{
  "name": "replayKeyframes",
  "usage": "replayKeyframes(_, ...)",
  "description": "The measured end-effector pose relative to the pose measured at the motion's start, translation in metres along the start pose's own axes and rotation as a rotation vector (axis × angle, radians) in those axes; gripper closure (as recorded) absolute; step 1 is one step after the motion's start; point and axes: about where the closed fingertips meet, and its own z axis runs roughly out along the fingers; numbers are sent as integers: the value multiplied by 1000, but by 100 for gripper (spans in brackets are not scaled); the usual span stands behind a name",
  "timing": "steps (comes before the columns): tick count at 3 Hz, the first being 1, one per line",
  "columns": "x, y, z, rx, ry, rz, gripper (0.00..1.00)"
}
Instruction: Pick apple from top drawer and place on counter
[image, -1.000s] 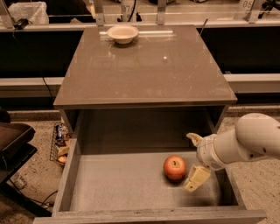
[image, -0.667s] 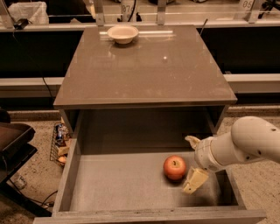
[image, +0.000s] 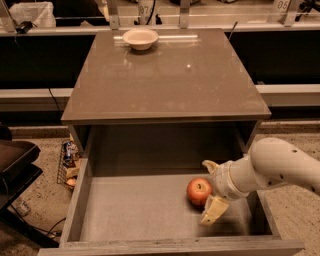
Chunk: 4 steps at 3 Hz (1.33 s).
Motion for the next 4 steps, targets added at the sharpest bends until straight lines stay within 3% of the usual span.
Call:
replayKeyframes(1, -6, 4, 12, -22, -11, -10, 23)
replayKeyframes(2, -7, 5, 13, -24, -11, -12, 55)
replayKeyframes(4, -8, 6, 14, -28, -11, -14, 99)
